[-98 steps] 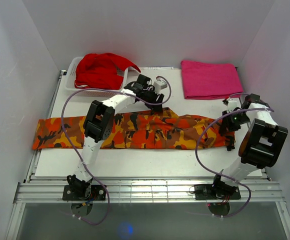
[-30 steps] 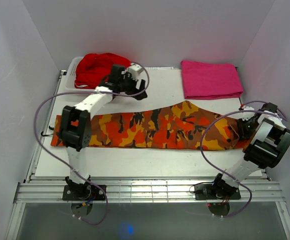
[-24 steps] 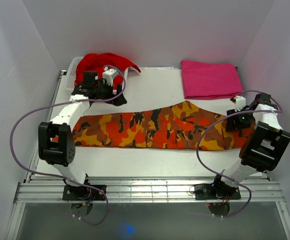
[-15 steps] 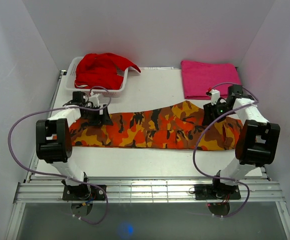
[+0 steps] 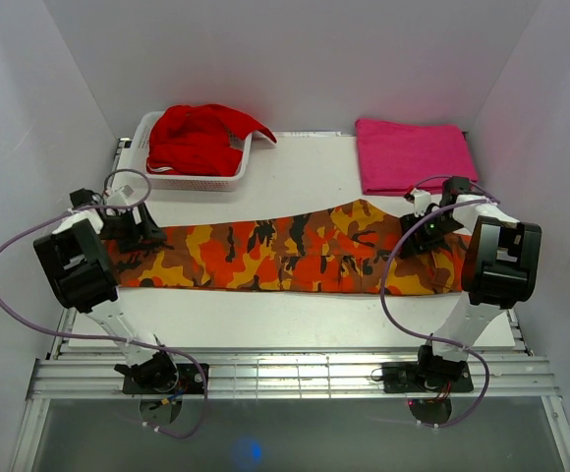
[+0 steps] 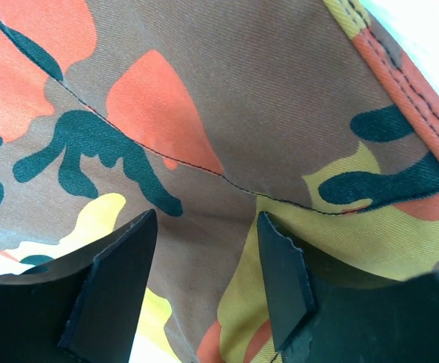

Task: Fold and stack the trousers
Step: Fold the trousers

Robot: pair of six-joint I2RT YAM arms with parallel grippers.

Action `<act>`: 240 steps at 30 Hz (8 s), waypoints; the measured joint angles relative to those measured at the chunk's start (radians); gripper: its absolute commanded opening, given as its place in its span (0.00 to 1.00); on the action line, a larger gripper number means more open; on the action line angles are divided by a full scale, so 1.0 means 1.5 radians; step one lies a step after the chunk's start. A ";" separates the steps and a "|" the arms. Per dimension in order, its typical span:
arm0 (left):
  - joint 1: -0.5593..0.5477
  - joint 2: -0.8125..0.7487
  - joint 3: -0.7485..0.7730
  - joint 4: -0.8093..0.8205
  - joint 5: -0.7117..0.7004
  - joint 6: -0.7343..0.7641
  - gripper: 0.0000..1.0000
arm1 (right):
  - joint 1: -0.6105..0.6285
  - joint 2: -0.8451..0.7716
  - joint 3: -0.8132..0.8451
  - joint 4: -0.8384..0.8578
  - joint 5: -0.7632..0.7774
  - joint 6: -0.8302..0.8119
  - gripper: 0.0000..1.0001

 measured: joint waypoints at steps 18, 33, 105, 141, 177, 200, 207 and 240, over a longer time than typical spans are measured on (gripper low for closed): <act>0.065 -0.009 0.099 0.031 -0.277 0.153 0.87 | 0.033 -0.031 0.020 -0.097 0.026 -0.019 0.82; -0.315 -0.161 -0.036 0.043 0.009 0.110 0.80 | 0.074 -0.033 0.001 -0.093 0.028 -0.009 0.75; 0.154 -0.027 -0.049 0.005 -0.061 0.131 0.39 | -0.137 0.040 0.083 -0.128 0.142 -0.103 0.68; -0.128 -0.306 -0.059 -0.120 0.110 0.024 0.00 | 0.107 -0.008 -0.003 -0.126 -0.063 0.049 0.64; -0.656 -0.245 -0.191 0.289 -0.240 -0.410 0.74 | 0.129 -0.002 -0.001 -0.122 -0.072 0.082 0.64; 0.026 -0.227 -0.050 0.023 0.075 -0.042 0.81 | 0.135 -0.070 0.062 -0.183 -0.091 0.050 0.77; 0.101 -0.060 -0.013 -0.072 0.133 0.067 0.77 | 0.134 -0.075 0.069 -0.199 -0.088 0.039 0.71; 0.102 0.110 -0.108 -0.011 0.360 0.141 0.32 | -0.192 0.073 0.069 -0.220 -0.095 -0.058 0.70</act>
